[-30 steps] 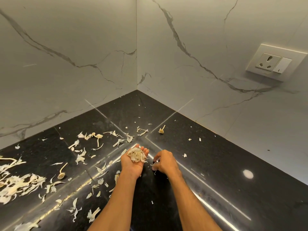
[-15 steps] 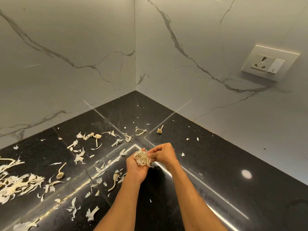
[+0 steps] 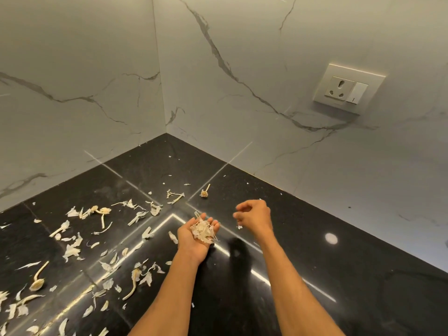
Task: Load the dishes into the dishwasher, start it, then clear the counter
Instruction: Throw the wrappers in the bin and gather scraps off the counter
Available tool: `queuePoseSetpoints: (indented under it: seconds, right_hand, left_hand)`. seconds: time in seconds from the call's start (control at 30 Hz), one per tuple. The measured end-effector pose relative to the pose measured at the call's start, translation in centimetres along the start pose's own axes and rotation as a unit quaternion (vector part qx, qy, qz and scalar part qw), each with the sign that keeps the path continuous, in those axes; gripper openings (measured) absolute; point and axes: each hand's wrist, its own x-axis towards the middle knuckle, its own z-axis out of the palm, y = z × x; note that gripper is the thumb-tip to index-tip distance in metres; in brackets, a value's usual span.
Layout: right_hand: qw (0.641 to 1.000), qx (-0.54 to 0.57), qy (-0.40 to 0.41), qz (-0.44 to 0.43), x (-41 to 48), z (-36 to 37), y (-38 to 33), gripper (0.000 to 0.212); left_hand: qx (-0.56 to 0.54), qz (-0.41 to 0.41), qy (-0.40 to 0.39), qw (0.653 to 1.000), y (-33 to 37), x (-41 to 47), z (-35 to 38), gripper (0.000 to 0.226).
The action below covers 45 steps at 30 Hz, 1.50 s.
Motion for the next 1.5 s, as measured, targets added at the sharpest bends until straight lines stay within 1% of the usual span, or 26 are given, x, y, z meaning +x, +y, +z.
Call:
queuePoseSetpoints:
  seconds: [0.07, 0.17, 0.23, 0.3, 0.37, 0.43, 0.5, 0.63, 0.73, 0.87, 0.93, 0.97, 1.03, 1.13, 1.17, 1.23, 1.3, 1.33, 1.37, 1.43, 1.5]
  right_hand:
    - [0.999, -0.021, 0.041, 0.026, 2.2, -1.8, 2.2, 0.023]
    - [0.994, -0.096, 0.039, 0.036, 4.5, -3.7, 4.0, 0.038]
    - [0.99, -0.138, 0.014, 0.028, 5.8, -4.5, 4.0, 0.048]
    - [0.982, -0.187, -0.029, 0.011, 7.1, -4.6, 3.7, 0.055]
    - [0.965, -0.247, -0.086, 0.0, 8.4, -4.2, 3.4, 0.062]
    - [0.95, -0.283, -0.129, -0.009, 9.2, -3.7, 3.1, 0.067]
    - [0.933, -0.315, -0.167, -0.038, 9.6, -3.0, 2.7, 0.069]
    - [0.905, -0.369, -0.192, -0.082, 8.4, -1.7, 2.4, 0.07]
    - [0.901, -0.374, -0.203, -0.084, 6.6, -1.2, 2.7, 0.069]
    - [0.887, -0.392, -0.228, -0.084, 3.5, -0.5, 2.4, 0.06]
    - [0.889, -0.39, -0.223, -0.084, 2.0, 0.4, 2.9, 0.059]
    - [0.893, -0.389, -0.209, -0.086, 1.1, 1.0, 3.3, 0.059]
    - [0.904, -0.388, -0.15, -0.098, -0.3, 2.2, 3.8, 0.058]
    - [0.914, -0.377, -0.033, -0.144, -2.6, 4.4, 3.9, 0.043]
    - [0.915, -0.369, -0.011, -0.163, -3.4, 5.2, 3.7, 0.036]
    - [0.916, -0.353, -0.002, -0.192, -4.7, 7.1, 3.3, 0.027]
    - [0.914, -0.346, -0.014, -0.211, -5.3, 8.7, 2.6, 0.025]
    - [0.913, -0.344, -0.025, -0.217, -5.4, 9.3, 2.4, 0.029]
    - [0.915, -0.335, -0.042, -0.221, -5.4, 10.0, 2.0, 0.036]
    - [0.916, -0.321, -0.109, -0.215, -5.3, 11.1, 1.3, 0.06]
    - [0.897, -0.333, -0.186, -0.222, -5.8, 11.9, 0.4, 0.075]
  left_hand:
    - [0.003, -0.005, -0.009, 1.0, -0.5, 0.8, 0.9, 0.03]
    - [0.012, -0.011, -0.021, 1.0, -1.1, 2.0, 2.1, 0.029]
    - [0.015, -0.015, -0.024, 0.999, -1.3, 2.8, 2.8, 0.029]
    - [0.014, -0.02, -0.023, 0.999, -1.3, 3.6, 3.1, 0.03]
    - [0.009, -0.026, -0.018, 0.999, -1.2, 4.5, 3.4, 0.03]
    - [-0.002, -0.027, -0.022, 0.999, -0.9, 4.9, 3.8, 0.03]
    - [-0.025, -0.02, -0.028, 0.999, -0.2, 5.3, 4.2, 0.031]
    - [-0.055, -0.01, -0.03, 0.998, 1.1, 5.6, 4.3, 0.034]
    - [-0.058, -0.02, -0.026, 0.998, 0.9, 5.2, 4.0, 0.034]
    - [-0.051, -0.02, -0.03, 0.998, 1.2, 4.0, 3.2, 0.034]
    - [-0.051, -0.015, -0.034, 0.998, 1.9, 3.5, 2.7, 0.033]
    - [-0.05, -0.014, -0.034, 0.998, 2.3, 3.1, 2.4, 0.033]
    - [-0.052, -0.009, -0.035, 0.998, 3.2, 2.5, 1.7, 0.033]
    - [-0.06, 0.009, -0.031, 0.998, 4.8, 1.4, 0.1, 0.034]
    - [-0.062, 0.016, -0.031, 0.997, 5.4, 0.9, -0.5, 0.033]
    - [-0.065, 0.03, -0.029, 0.997, 6.8, -0.1, -1.8, 0.031]
    - [-0.063, 0.041, -0.024, 0.997, 8.2, -0.9, -3.1, 0.03]
    - [-0.062, 0.046, -0.022, 0.997, 8.8, -1.2, -3.7, 0.03]
    - [-0.064, 0.05, -0.022, 0.996, 9.5, -1.6, -4.3, 0.031]
    - [-0.063, 0.054, -0.014, 0.996, 10.6, -2.3, -5.5, 0.031]
    - [-0.056, 0.059, -0.002, 0.997, 11.4, -3.0, -6.4, 0.03]
